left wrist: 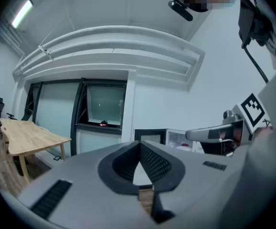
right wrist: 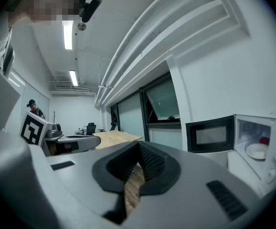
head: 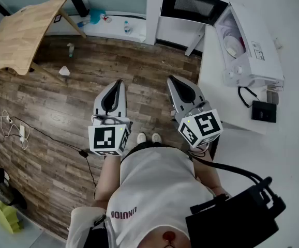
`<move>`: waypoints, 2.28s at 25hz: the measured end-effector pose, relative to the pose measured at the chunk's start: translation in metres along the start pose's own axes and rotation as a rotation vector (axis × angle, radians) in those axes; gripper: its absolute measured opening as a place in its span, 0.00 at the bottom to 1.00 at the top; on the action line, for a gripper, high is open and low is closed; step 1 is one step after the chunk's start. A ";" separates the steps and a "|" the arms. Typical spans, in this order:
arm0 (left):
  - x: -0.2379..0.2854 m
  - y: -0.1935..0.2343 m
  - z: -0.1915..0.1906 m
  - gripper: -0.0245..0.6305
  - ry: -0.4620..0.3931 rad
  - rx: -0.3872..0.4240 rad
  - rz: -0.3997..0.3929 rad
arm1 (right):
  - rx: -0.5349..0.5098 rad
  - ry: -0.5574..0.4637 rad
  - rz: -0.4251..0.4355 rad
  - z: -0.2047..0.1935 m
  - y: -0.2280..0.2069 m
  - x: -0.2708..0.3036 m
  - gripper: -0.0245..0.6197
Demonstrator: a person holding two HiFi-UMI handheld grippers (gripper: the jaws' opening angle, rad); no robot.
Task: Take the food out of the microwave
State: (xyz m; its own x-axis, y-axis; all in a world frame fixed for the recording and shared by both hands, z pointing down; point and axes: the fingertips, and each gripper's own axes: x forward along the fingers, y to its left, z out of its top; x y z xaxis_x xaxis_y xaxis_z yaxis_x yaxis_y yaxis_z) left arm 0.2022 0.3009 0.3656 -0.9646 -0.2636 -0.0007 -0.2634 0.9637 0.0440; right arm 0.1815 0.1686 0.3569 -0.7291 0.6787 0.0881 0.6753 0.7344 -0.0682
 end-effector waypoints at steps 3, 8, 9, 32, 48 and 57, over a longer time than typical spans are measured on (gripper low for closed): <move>0.000 0.000 0.000 0.06 0.002 -0.002 -0.006 | -0.007 -0.001 0.002 0.001 0.002 0.000 0.07; 0.002 -0.002 -0.003 0.06 0.008 -0.004 -0.017 | -0.004 -0.001 -0.006 0.000 0.001 0.000 0.07; 0.003 -0.001 -0.003 0.06 0.008 -0.004 -0.019 | -0.002 -0.001 -0.011 0.000 0.000 0.000 0.07; 0.034 0.018 -0.026 0.06 0.042 -0.056 -0.069 | 0.036 -0.014 -0.108 -0.015 -0.026 0.030 0.07; 0.242 -0.008 0.002 0.06 0.049 0.008 -0.247 | 0.058 -0.064 -0.234 0.030 -0.193 0.116 0.07; 0.341 -0.076 0.000 0.06 0.070 0.037 -0.499 | 0.075 -0.088 -0.428 0.037 -0.284 0.101 0.07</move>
State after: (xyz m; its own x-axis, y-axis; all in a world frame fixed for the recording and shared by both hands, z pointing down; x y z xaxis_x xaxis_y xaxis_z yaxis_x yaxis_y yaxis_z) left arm -0.1067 0.1375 0.3623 -0.7180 -0.6939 0.0545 -0.6940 0.7197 0.0204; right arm -0.0878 0.0292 0.3481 -0.9501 0.3094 0.0397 0.3032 0.9458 -0.1165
